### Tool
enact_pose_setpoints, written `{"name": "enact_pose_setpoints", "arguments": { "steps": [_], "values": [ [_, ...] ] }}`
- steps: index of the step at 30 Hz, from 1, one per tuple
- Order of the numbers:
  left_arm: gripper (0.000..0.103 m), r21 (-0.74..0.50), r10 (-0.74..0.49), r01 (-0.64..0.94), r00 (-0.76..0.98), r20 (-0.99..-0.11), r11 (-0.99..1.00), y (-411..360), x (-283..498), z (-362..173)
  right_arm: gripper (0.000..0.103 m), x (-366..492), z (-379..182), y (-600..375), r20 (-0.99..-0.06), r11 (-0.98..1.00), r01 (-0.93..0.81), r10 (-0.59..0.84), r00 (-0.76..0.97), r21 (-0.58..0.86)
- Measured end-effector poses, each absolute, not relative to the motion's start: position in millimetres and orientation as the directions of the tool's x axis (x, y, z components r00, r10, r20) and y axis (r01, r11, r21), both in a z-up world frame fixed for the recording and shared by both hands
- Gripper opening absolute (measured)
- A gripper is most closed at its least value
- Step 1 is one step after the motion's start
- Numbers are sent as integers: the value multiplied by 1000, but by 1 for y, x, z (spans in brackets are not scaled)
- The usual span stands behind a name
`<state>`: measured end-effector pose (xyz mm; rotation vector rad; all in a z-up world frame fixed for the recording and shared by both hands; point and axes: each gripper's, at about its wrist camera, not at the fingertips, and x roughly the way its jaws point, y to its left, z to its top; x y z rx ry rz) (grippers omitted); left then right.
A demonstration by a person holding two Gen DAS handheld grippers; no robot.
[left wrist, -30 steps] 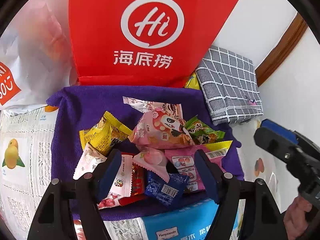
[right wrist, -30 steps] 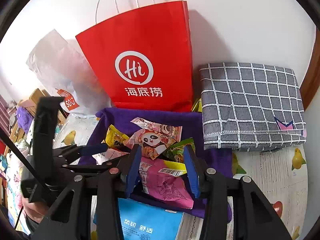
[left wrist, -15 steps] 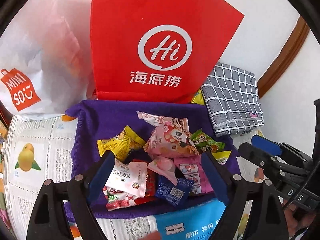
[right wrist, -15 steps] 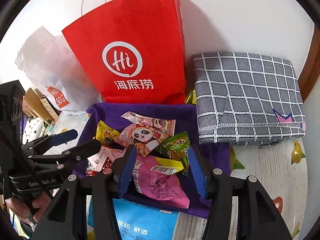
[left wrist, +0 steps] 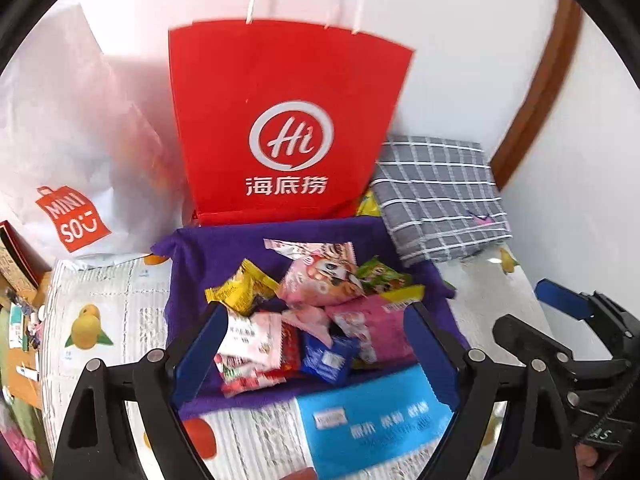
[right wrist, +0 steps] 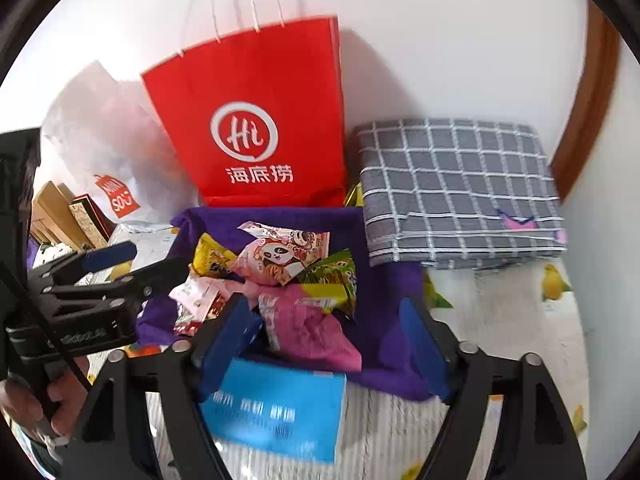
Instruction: Organize snacks
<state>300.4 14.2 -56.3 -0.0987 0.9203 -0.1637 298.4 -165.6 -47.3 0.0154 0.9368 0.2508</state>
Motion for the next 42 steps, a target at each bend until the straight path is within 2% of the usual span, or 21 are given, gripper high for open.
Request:
{"name": "enact_pose_setpoints", "arguments": {
  "steps": [9,12,17,24,29,42],
  "values": [
    [92,-149,-192,121,614,-766,981,7,206,-27,85,211,-9,-186,-760,981,-179,173,626,76],
    [95,-138,-179,114,638,-749,984,7,174,-19,93,176,-2,-195,-732,988,-146,133,668,47],
    [99,-108,-138,87,675,-725,990,4,128,-11,102,120,5,-206,-704,994,-105,92,704,25],
    [100,-67,-124,108,712,-691,992,-9,65,0,103,59,8,-222,-698,995,-76,95,710,57],
    [100,-88,-143,113,724,-675,990,-12,33,6,103,28,11,-228,-695,999,-42,47,717,24],
    [100,-67,-107,84,749,-654,994,-20,-10,11,103,-21,18,-237,-664,996,-49,90,742,80]
  ]
}}
